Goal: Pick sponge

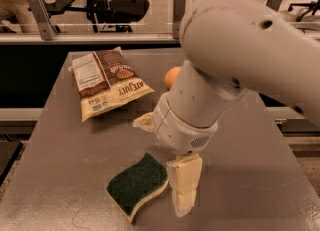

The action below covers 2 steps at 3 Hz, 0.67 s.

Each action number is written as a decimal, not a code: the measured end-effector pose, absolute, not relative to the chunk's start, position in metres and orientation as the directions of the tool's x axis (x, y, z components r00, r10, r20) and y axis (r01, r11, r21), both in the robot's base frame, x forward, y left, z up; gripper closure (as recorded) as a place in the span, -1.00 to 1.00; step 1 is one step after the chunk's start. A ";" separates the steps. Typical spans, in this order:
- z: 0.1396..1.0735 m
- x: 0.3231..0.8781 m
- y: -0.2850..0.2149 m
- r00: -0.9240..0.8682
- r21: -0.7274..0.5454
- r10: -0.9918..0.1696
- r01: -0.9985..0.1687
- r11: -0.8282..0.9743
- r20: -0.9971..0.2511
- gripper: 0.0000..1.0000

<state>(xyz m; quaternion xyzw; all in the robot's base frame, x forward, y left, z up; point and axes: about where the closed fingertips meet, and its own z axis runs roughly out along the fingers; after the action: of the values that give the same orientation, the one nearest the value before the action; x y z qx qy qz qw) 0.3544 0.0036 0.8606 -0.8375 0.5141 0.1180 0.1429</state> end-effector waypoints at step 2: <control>0.839 0.344 0.019 0.492 -0.069 -0.809 -0.865 -0.498 -0.322 -0.63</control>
Offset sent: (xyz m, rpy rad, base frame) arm -0.0138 0.0220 -0.0341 -0.0636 0.0591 0.1039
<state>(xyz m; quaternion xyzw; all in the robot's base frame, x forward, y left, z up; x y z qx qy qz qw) 0.3435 0.0194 0.8386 -0.8563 0.4886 0.1244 0.1116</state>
